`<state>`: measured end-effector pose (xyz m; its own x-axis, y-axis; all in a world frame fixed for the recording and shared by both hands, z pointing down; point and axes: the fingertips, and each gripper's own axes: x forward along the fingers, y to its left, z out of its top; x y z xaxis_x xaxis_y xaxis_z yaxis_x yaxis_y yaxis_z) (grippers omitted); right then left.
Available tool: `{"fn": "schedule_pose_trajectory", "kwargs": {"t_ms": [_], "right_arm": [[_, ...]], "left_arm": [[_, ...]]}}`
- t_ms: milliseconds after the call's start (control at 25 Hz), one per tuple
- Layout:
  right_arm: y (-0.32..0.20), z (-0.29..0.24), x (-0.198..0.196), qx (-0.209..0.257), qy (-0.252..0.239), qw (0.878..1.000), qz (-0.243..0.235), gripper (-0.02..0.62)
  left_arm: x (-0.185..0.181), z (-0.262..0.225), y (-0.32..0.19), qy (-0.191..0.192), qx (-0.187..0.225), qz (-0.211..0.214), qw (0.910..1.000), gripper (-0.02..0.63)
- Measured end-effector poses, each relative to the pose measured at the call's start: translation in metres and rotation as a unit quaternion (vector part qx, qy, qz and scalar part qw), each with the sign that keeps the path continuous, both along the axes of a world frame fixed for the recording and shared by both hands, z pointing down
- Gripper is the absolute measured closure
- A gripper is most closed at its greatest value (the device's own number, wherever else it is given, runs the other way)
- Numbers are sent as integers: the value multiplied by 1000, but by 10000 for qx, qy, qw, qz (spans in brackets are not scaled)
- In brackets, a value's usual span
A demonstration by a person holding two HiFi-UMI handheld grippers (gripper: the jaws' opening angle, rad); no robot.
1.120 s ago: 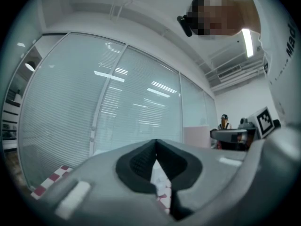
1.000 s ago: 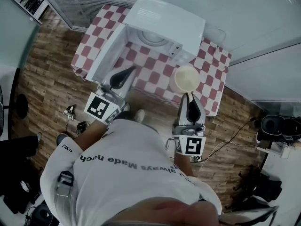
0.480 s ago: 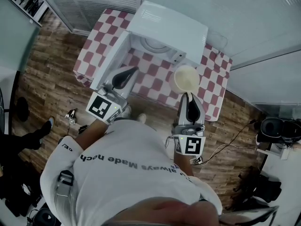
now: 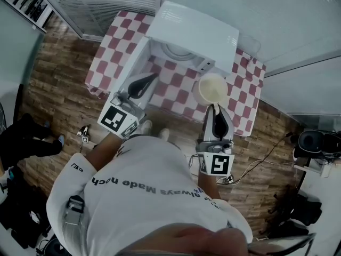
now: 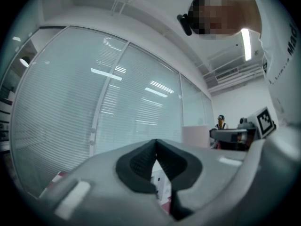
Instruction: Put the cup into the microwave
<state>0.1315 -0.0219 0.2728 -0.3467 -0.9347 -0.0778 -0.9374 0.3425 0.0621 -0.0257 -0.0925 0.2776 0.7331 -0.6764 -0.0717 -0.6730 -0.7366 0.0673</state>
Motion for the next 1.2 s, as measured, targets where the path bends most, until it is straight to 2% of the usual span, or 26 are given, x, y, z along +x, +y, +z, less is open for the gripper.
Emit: {"fn": "schedule_pose_trajectory", "kwargs": {"t_ms": [400, 680, 960, 1200], "right_arm": [[-16, 38, -8, -227, -32, 9997, 100, 558], [-33, 81, -17, -370, 51, 9993, 90, 558], [-57, 127, -33, -374, 78, 9993, 55, 558], [-80, 167, -38, -640, 223, 9977, 27, 559]], "left_arm": [[-1, 35, -14, -26, -332, 134, 9994, 603], [5, 77, -26, -4, -604, 181, 9980, 603], [4, 125, -45, -67, -815, 74, 9966, 603], [12, 167, -65, -91, -998, -38, 9950, 603]]}}
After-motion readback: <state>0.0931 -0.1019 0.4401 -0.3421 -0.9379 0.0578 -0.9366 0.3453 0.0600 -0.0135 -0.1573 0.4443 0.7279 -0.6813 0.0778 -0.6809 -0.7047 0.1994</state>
